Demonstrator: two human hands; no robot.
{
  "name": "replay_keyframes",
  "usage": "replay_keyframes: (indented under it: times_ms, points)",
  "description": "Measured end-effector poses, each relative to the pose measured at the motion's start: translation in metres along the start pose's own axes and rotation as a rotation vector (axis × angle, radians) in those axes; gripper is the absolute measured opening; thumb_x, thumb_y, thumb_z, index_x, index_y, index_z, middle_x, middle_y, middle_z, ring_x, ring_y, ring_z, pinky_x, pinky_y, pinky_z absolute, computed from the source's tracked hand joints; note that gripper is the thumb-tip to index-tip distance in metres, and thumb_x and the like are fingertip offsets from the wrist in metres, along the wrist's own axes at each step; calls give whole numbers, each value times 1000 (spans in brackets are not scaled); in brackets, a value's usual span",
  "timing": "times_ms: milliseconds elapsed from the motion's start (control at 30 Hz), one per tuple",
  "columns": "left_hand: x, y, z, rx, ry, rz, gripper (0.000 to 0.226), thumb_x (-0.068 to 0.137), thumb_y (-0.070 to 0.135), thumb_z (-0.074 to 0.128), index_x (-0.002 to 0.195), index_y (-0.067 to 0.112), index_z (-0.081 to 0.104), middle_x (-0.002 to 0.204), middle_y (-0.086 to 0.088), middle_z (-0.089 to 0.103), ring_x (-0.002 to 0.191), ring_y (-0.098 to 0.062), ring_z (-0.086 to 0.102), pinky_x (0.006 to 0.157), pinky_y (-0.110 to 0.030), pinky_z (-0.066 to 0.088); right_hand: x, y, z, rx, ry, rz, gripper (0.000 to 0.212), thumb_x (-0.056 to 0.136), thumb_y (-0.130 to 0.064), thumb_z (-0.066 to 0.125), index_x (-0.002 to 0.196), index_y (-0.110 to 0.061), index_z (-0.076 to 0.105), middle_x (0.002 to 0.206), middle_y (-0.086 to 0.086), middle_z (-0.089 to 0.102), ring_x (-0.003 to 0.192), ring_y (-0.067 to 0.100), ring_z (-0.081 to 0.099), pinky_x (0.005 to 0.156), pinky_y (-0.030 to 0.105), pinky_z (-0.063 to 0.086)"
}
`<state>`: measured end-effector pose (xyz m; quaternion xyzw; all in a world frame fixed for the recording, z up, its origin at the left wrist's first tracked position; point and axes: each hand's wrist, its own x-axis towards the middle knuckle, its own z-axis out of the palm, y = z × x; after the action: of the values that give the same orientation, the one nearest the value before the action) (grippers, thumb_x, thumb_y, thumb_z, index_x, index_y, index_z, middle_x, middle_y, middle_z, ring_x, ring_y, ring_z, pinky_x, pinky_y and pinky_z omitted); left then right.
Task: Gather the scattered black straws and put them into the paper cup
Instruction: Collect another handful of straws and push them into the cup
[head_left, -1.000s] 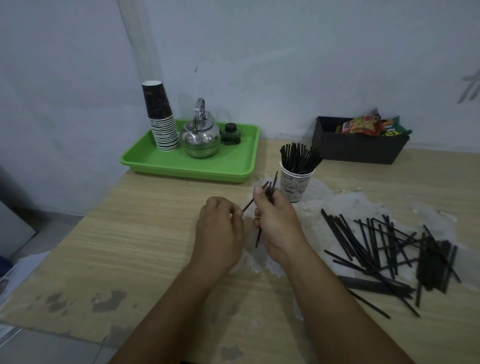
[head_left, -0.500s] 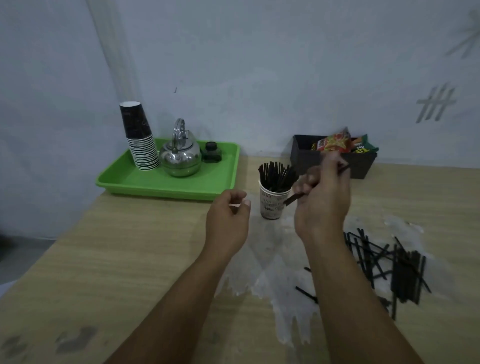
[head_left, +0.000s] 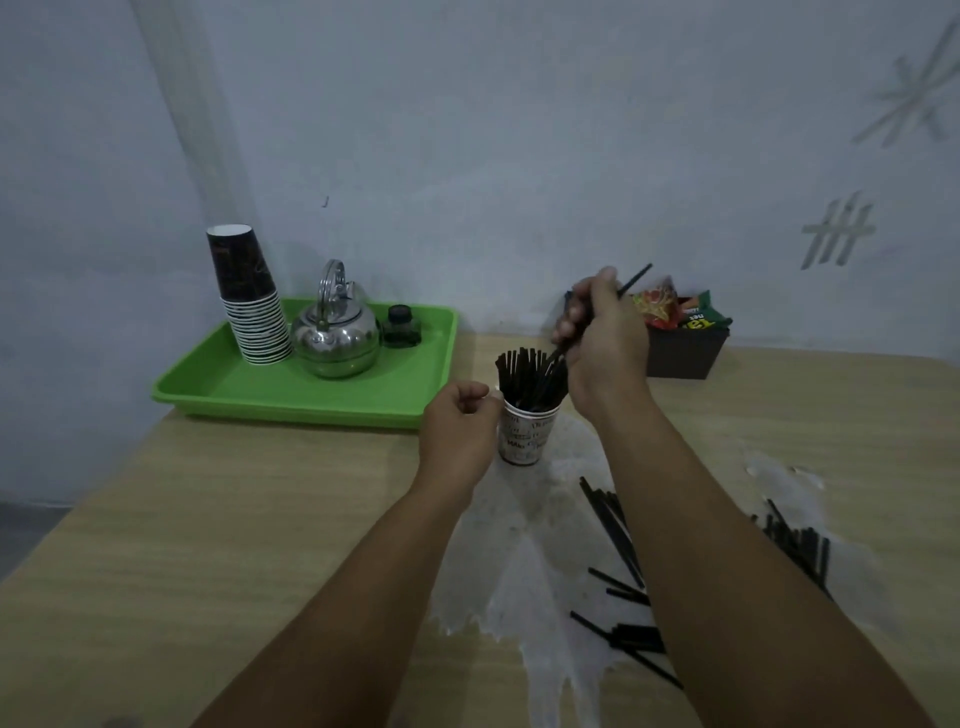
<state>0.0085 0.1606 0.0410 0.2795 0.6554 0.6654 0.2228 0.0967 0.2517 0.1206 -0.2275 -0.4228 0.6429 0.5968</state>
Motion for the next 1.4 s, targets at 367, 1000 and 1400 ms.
replay_keyframes:
  times_ms: [367,1000,1400]
  points:
    - [-1,8,1,-7,-4,-12,6,85,17,69,89,16,65,76,2,63,70,-12,58,69,-28,48,3,2,-2,-206,-146,76,34,96,-41,57,104,-9,62,72,3,67,70,19,68,70,34,57]
    - [1,9,3,-2,15,-30,8,84,23,68,84,16,66,76,2,65,71,-13,60,64,-26,46,3,1,1,-188,-86,34,29,103,-25,43,97,-10,67,73,3,71,73,20,69,81,39,58]
    - [-50,-16,-34,694,-276,186,9,80,35,67,86,29,69,77,11,66,76,-11,63,65,-24,46,-17,-23,-20,-177,123,-267,16,96,-17,58,83,-15,67,71,0,64,69,13,59,68,28,53]
